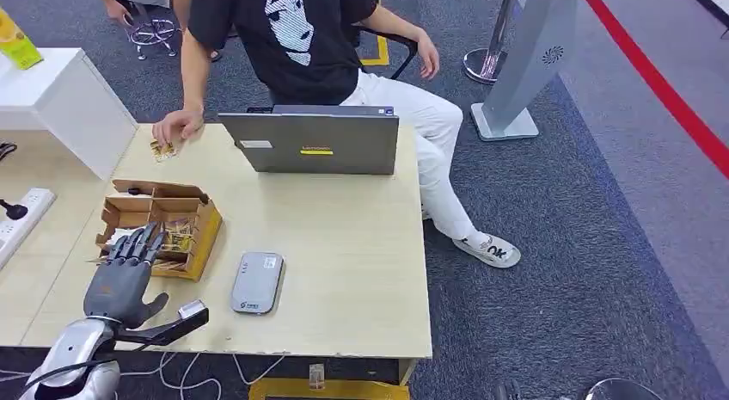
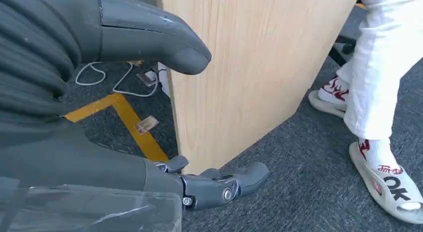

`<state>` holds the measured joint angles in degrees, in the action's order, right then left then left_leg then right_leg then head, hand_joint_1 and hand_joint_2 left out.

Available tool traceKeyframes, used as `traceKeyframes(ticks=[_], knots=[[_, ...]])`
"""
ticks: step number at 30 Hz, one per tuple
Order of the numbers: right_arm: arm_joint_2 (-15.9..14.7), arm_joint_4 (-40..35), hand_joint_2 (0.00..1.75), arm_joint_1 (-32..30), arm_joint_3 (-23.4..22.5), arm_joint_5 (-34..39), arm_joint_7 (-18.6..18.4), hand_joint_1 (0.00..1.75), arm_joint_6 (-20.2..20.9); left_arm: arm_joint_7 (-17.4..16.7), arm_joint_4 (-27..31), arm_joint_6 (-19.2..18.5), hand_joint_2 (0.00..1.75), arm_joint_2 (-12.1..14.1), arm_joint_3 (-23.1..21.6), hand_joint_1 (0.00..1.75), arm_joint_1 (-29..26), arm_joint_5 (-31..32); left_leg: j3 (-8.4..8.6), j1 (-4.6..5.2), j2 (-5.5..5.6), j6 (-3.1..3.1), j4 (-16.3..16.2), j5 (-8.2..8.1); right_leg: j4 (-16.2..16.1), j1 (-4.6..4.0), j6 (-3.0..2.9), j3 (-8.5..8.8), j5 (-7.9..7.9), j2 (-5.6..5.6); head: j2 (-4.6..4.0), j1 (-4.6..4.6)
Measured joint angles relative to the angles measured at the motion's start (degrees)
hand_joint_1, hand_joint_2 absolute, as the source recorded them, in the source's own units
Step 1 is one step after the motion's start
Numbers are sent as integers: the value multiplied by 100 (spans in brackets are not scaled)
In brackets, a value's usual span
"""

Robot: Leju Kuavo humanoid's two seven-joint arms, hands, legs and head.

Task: Pass the card to the sensor for recognition and then transmit it.

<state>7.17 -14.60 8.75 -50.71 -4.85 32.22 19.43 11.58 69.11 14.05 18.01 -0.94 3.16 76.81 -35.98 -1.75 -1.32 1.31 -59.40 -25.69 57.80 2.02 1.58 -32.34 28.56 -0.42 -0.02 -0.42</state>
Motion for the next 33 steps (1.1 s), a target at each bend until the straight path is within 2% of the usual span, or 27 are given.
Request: traceKeyframes(ticks=[7, 8, 33], knots=[[0, 0, 175, 0, 0, 0, 0, 0, 0, 0, 0, -2, 175, -2, 2, 0, 1, 0, 0, 0, 0, 0, 0, 0, 0, 0, 0, 0, 0, 0, 0, 0], [0, 0, 175, 0, 0, 0, 0, 0, 0, 0, -2, -2, 175, 0, 0, 175, 1, 0, 0, 0, 0, 0, 0, 0, 0, 0, 0, 0, 0, 0, 0, 0], [0, 0, 175, 9, 0, 26, -22, 0, 9, 77, -11, 107, 175, -15, 103, 175, 84, -164, 1, 0, -1, 0, 0, 0, 0, 0, 0, -1, 0, 1, 0, 0]])
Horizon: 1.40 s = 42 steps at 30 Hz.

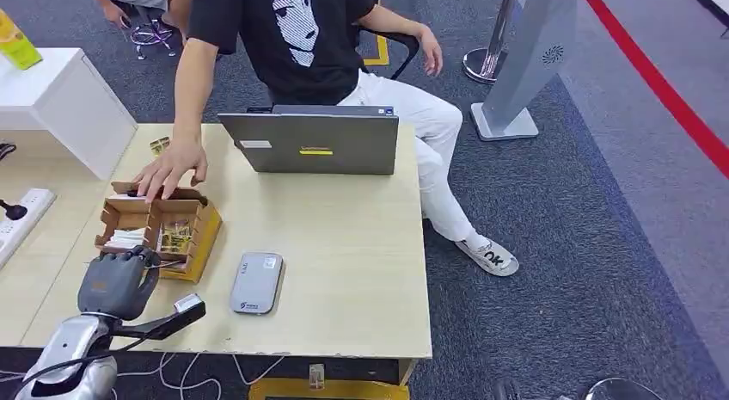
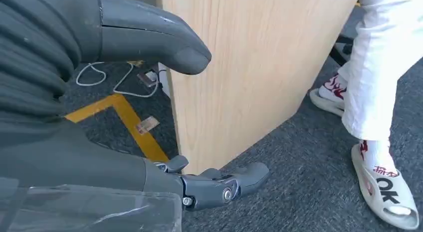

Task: Pass the card to the sensor for recognition and then transmit it.

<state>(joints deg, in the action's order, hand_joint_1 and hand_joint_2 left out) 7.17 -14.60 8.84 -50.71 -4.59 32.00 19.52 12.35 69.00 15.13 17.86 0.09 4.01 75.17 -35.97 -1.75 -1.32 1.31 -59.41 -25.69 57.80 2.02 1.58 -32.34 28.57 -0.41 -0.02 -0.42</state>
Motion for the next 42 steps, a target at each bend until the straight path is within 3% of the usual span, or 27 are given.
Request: traceKeyframes(ticks=[5, 8, 12, 18, 30, 36, 37, 42], knots=[[0, 0, 175, -1, -2, 7, 2, 0, -9, -109, 168, 598, 175, -226, 94, 175, 78, 199, -1, 0, 4, -1, -1, 1, -1, 0, 1, -3, 0, -5, 0, 0], [0, 0, 175, 0, -7, -24, 2, 0, -11, -133, 561, 736, 175, -452, 233, 175, 231, 162, 0, 0, 6, -1, -3, 1, 0, 1, 2, 4, -2, -7, 0, 2], [2, 0, 175, -1, -20, -63, -2, 0, -26, -79, 1225, 485, 175, -724, 479, 175, 446, -29, 0, 1, 5, -2, -4, 2, 0, 1, 0, 5, -4, -6, 0, 0], [2, 0, 175, 0, -33, -79, -4, 0, -28, 43, 1693, 463, 175, -962, 732, 175, 552, -146, 0, 0, 5, -1, -4, 1, 0, 0, 0, 2, -3, -6, 0, 0], [2, 0, 175, 1, -37, -79, -4, 0, -28, 57, 1734, 454, 175, -988, 763, 175, 567, -151, 0, 0, 5, -1, -3, 1, 0, 0, 1, 2, -3, -6, 0, 0], [17, 2, 175, 4, -81, -81, -4, 0, -18, 103, 1989, 354, 175, -1209, 841, 175, 655, -125, 0, 0, 5, -1, -3, 1, 0, 1, 1, 3, -3, -5, 0, 0], [17, 2, 175, 4, -81, -81, -4, 0, -15, 103, 1989, 356, 175, -1231, 857, 0, 655, -120, -1, 0, 5, -1, -3, 1, 0, 1, 1, 3, -3, -5, 0, 0], [17, 2, 175, 4, -83, -83, -4, 0, -18, 103, 1989, 323, 175, -1276, 901, 0, 654, -112, -1, 0, 5, -1, -3, 1, 0, 0, 2, 3, -2, -6, 0, 0]])
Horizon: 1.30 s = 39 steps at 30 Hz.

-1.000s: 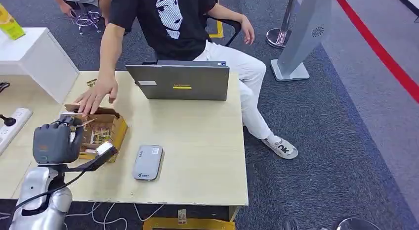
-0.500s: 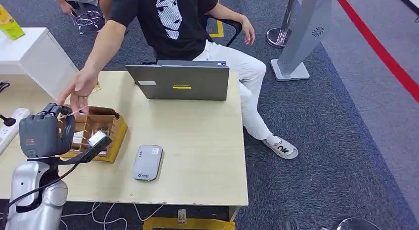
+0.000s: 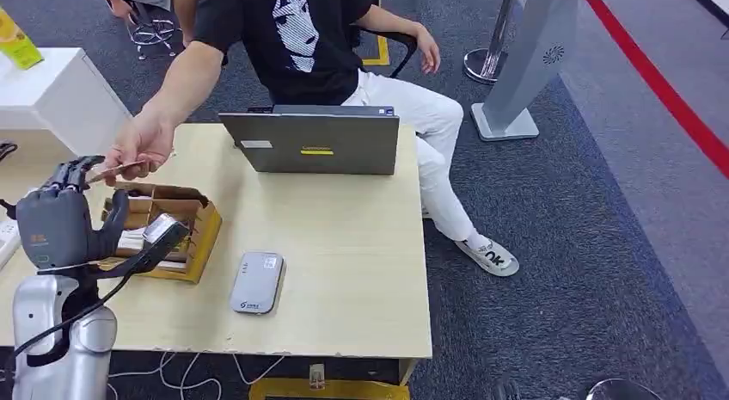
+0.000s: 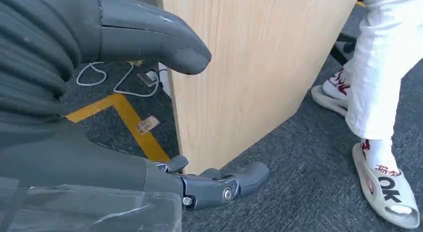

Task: Pass the card to the sensor for recognition and then transmit it.

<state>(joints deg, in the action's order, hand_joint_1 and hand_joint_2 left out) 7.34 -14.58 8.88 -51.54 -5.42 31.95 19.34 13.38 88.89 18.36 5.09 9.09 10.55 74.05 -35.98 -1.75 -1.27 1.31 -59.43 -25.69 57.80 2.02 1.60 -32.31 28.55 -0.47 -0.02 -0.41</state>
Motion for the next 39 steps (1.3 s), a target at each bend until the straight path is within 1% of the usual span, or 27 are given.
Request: traceKeyframes(ticks=[7, 11, 15, 23, 25, 26, 27, 28, 29, 30, 31, 32, 33, 34, 35, 36, 37, 38, 39], knots=[[0, 0, 175, -1, -4, 0, 0, 0, 0, 0, 50, 41, 175, -77, 2, 0, -7, 13, 0, 0, 0, 0, -1, 0, 0, 0, 0, 1, 0, 0, 0, 0], [2, 0, 175, -1, -13, 0, 4, 0, -2, 35, 194, 243, 175, -188, 2, 0, -46, -59, -1, 0, 1, 0, -1, 0, 0, 0, 0, 1, 0, -1, 0, 0], [2, 0, 175, -4, -17, 0, 7, 0, 0, 50, 354, 258, 175, -284, 4, 0, -100, -70, 0, 0, 1, 0, 0, 0, 0, 0, 0, 1, 0, 0, 0, 0], [0, 0, 175, -4, -20, 0, 7, 0, 0, 50, 472, 260, 175, -365, 7, 0, -140, -68, 0, 0, 1, 0, 0, 0, 0, 0, 0, 1, 0, 0, 0, 0], [0, 0, 175, -4, -20, 0, 7, 0, 0, 70, 479, 304, 175, -376, 7, 0, -142, -125, 0, 0, 1, 0, 0, 0, 0, 0, 0, 2, 0, 0, 0, 0], [2, 0, 175, -5, -20, 0, 7, 0, -2, 145, 514, 407, 175, -396, 11, 0, -156, -269, 0, 0, 1, 0, 0, 0, 0, 0, 0, 2, 0, 0, 0, 0], [0, 0, 175, -6, -28, 4, 11, 0, -4, 287, 621, 563, 175, -455, 24, 0, -195, -563, -2, 0, 0, 0, 0, 0, 0, 0, 0, 3, -1, 1, 0, 0], [2, 0, 175, -10, -41, 11, 22, 0, -4, 503, 829, 727, 175, -563, 44, 0, -281, -1022, -2, 1, -1, -1, -1, -1, 0, 0, 0, 3, 0, 4, 0, 2], [2, 0, 175, -22, -52, 30, 48, 0, -4, 774, 1119, 841, 175, -690, 68, 0, -414, -1631, -3, 2, -4, -5, -1, -5, -1, 1, 0, 4, 0, 6, 0, -2], [2, -2, 175, -40, -68, 53, 68, 0, -4, 1046, 1391, 859, 175, -811, 98, 0, -534, -2258, -3, 3, -4, -9, -1, -8, -2, 1, 1, 5, 1, 5, 0, 0], [2, -2, 175, -71, -96, 70, 92, 0, -2, 1335, 1673, 775, 175, -956, 147, 0, -755, -2969, -7, 4, -3, -10, 0, -16, -4, 1, 6, 7, 5, 4, 0, 2], [2, -2, 175, -103, -164, 131, 140, 0, 19, 1861, 2117, 374, 175, -1226, 346, 0, -977, -4366, -7, 5, -3, -6, 0, -24, -7, 2, 7, 9, 10, 4, 0, 4], [2, -2, 175, -151, -214, 179, 179, 0, 44, 2232, 2349, -171, 175, -1409, 640, 0, -1206, -5674, -3, 6, -5, -8, 1, -33, -9, 3, 8, 9, 15, 6, 0, 2], [2, -2, 175, -218, -280, 230, 212, 0, 81, 2508, 2455, -822, 175, -1577, 1060, 0, -1419, -7083, 4, 6, -7, -12, 1, -36, -11, 4, 13, 12, 24, 7, 0, 2], [0, -2, 175, -283, -354, 265, 232, 0, 123, 2590, 2441, -1566, 175, -1721, 1574, 0, -1538, -8352, 7, 7, -6, -14, 0, -43, -12, 5, 8, 12, 32, 3, 0, -4], [2, -2, 175, -339, -430, 295, 243, 0, 138, 2612, 2203, -2311, 175, -1819, 2126, 0, -1534, -9420, 8, 6, 1, -15, 2, -42, -13, 5, 7, 15, 36, -10, 0, 2], [0, -2, 175, -376, -496, 295, 247, 0, 138, 2643, 1670, -2979, 175, -1841, 2730, 0, -1459, -10219, 7, 6, 7, -14, 9, -42, -11, 4, 6, 20, 42, -18, 0, 4], [2, -2, 175, -387, -555, 284, 249, 0, 138, 2656, 1055, -3413, 175, -1836, 3325, 0, -1375, -10699, 22, 5, 0, -9, 14, -44, -11, 3, -5, 21, 48, -12, 0, 2], [2, -2, 175, -394, -601, 242, 249, 0, 138, 2656, 472, -3491, 175, -1810, 3864, 0, -1296, -10859, 35, 1, -17, 7, 17, -52, -10, 2, -10, 21, 45, 17, -2, -7]])
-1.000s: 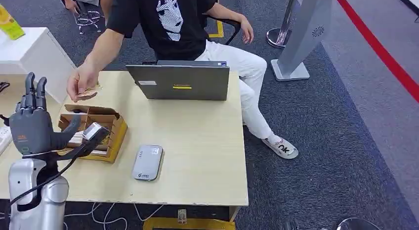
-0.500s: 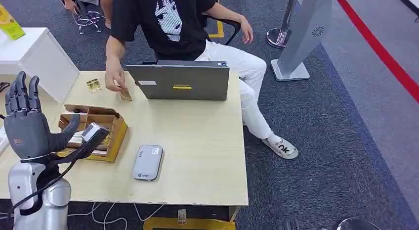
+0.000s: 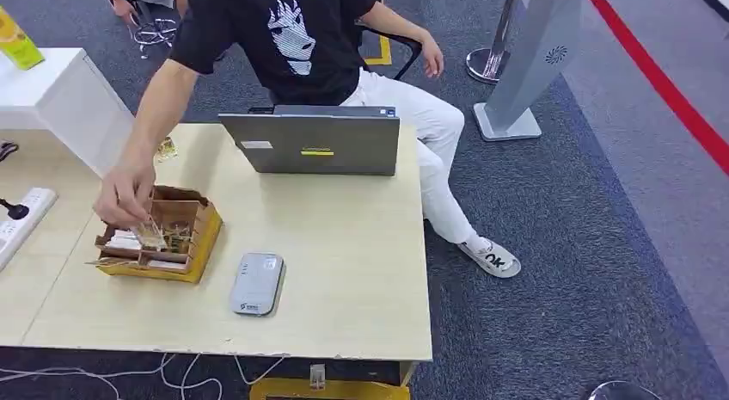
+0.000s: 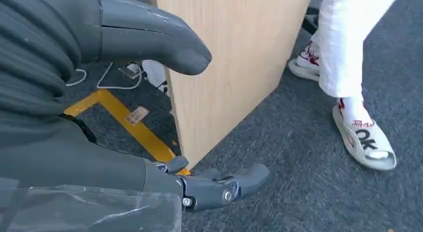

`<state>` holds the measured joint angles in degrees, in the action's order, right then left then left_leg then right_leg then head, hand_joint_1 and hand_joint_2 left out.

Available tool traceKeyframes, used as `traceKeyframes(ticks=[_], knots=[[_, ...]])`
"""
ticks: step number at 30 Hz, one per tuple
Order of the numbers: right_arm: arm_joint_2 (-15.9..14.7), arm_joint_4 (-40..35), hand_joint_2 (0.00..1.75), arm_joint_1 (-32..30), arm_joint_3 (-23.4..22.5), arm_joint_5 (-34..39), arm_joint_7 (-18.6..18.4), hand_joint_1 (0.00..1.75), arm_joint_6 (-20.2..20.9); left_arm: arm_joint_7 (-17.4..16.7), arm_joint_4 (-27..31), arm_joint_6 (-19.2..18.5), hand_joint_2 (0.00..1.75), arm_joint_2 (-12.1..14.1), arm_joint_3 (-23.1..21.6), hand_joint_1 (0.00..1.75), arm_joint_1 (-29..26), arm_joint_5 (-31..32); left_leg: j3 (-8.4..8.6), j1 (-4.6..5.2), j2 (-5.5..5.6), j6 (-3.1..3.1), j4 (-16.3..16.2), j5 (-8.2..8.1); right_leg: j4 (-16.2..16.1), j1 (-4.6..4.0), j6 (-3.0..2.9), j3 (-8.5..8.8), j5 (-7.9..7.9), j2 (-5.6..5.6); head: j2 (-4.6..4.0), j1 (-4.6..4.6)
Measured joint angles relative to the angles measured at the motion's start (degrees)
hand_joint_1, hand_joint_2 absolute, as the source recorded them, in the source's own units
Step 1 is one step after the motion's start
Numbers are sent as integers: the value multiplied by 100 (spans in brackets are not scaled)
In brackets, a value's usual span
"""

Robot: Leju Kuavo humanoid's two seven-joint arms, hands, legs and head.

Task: Pass the card to the sensor for recognition and then transmit it.

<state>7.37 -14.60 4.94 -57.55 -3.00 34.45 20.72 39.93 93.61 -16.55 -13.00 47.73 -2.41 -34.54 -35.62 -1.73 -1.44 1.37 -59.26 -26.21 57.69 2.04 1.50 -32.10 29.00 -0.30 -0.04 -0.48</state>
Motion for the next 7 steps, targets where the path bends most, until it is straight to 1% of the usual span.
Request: traceKeyframes(ticks=[1, 2, 3, 4, 5, 6, 7], knots=[[0, 0, 175, -11, -33, -37, -2, 0, -2, 9, -632, 141, 175, 46, 489, 0, 122, 181, 10, 0, -11, 1, 3, -1, 2, 0, -2, 7, -1, 14, 2, -13], [0, -2, 175, -25, -72, -72, -9, 0, -2, 7, -1292, 373, 175, 133, 957, 0, 229, 641, 16, 0, -12, 2, 3, -2, 2, 0, -2, 12, 0, 16, 2, -26], [0, 0, 175, -30, -116, -116, -22, 0, 2, 4, -1936, 674, 175, 197, 1344, 0, 317, 1328, 19, -1, -13, 2, 3, -2, 1, -1, -2, 16, 0, 15, 2, -24], [7, -2, 175, -27, -149, -173, -39, 0, 13, 11, -2663, 868, 175, 291, 1678, 0, 398, 1948, 18, 3, -8, 2, 4, -2, 1, 2, -2, 19, 0, 9, 2, -24], [15, -4, 175, -21, -159, -244, -70, 0, 33, -15, -3534, 903, 175, 410, 2020, 0, 468, 2373, 18, 4, -6, 2, 3, -2, 1, 2, 0, 22, 2, 6, 2, -28], [24, -4, 175, -7, -159, -310, -90, 0, 52, -87, -4187, 925, 175, 500, 2270, 0, 500, 2438, 17, 2, -5, 1, 1, -3, -1, 1, 1, 23, 2, 4, 2, -22], [28, -4, 175, 7, -159, -367, -109, 0, 63, -213, -4673, 922, 175, 549, 2455, 0, 536, 2343, 15, 5, -4, 0, 1, -4, -4, 3, 1, 26, 1, 3, 2, -20]])
